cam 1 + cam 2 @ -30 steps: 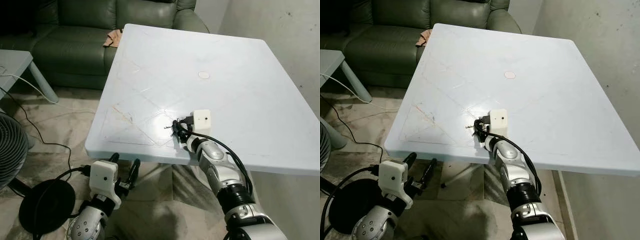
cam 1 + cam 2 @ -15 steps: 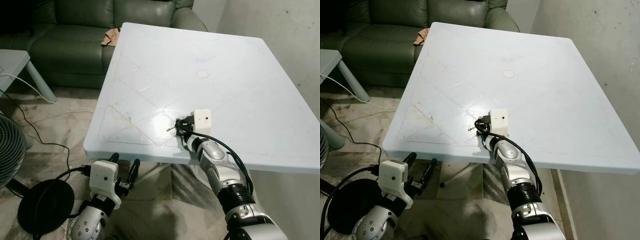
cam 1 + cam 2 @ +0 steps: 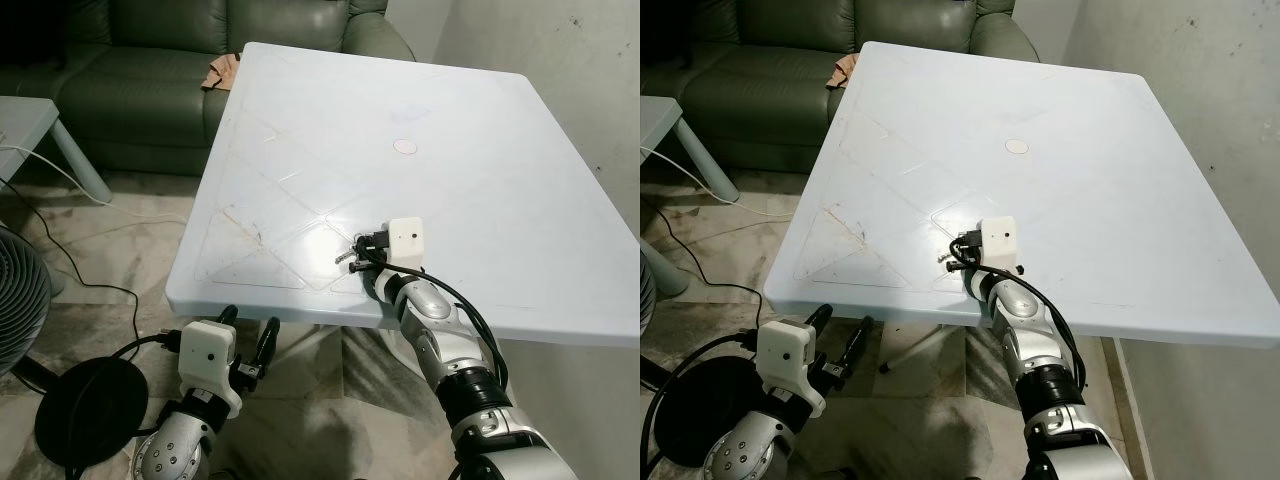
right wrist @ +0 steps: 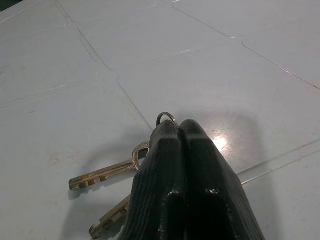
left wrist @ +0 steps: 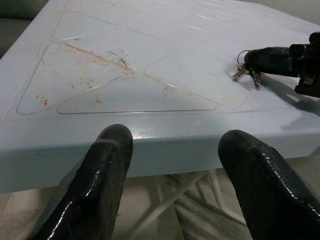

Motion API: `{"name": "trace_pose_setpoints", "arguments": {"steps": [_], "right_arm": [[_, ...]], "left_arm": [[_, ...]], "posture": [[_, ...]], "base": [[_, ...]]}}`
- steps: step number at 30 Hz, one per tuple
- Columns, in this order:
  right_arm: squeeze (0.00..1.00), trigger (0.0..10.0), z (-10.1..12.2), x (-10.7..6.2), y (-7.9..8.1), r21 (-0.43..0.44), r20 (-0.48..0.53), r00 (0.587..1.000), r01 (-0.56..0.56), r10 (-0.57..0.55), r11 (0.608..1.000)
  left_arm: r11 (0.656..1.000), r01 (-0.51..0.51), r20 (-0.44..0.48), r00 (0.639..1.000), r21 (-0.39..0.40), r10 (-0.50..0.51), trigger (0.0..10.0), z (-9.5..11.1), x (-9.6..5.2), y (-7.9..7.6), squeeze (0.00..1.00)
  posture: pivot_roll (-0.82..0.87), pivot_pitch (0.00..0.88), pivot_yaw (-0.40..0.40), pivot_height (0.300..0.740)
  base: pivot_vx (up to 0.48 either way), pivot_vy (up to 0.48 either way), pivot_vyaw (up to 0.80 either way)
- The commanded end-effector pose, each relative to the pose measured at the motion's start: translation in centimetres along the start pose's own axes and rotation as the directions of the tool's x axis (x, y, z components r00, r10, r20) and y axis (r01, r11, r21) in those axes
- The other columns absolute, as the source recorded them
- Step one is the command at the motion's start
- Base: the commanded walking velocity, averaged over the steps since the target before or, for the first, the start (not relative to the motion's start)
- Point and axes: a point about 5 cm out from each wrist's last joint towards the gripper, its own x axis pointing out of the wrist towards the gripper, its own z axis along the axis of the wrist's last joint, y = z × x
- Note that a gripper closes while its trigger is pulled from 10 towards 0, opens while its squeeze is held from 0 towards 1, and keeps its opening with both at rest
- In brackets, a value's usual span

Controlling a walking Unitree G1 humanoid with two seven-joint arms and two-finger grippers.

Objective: Hang keys on a hook

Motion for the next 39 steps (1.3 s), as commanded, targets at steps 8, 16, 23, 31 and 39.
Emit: {"name": "trace_pose_setpoints", "arguments": {"steps": [8,16,23,31,39], "right_arm": [[0.0,0.0,0.3,-0.2,-0.9,0.047,0.006,1.0,0.013,-0.014,0.999],[0.0,0.0,2.4,-1.2,-1.6,0.068,0.166,0.984,-0.075,0.063,0.995],[0.0,0.0,2.8,-1.4,-1.7,0.058,0.194,0.978,-0.086,0.073,0.995],[0.0,0.0,2.8,-1.4,-1.7,0.058,0.194,0.978,-0.086,0.073,0.995],[0.0,0.0,2.8,-1.4,-1.7,0.058,0.194,0.978,-0.086,0.073,0.995]], "left_arm": [[1.0,-0.024,-0.006,1.0,-0.003,0.024,10.0,0.0,-0.2,0.2,0.0],[0.997,-0.07,0.019,0.997,-0.035,0.071,10.0,0.5,0.5,0.9,0.0],[0.996,-0.076,0.024,0.997,-0.041,0.077,10.0,0.6,0.6,1.0,0.0],[0.996,-0.076,0.024,0.997,-0.041,0.077,10.0,0.6,0.6,1.0,0.0],[0.996,-0.076,0.024,0.997,-0.041,0.077,10.0,0.6,0.6,1.0,0.0]], "posture": [[-0.01,0.139,-0.085,0.732],[-0.01,0.116,-0.086,0.732],[-0.01,0.116,-0.086,0.732],[-0.01,0.116,-0.086,0.732],[-0.01,0.116,-0.086,0.732]], "base": [[0.0,0.0,0.0],[0.0,0.0,0.0],[0.0,0.0,0.0],[0.0,0.0,0.0],[0.0,0.0,0.0]]}}
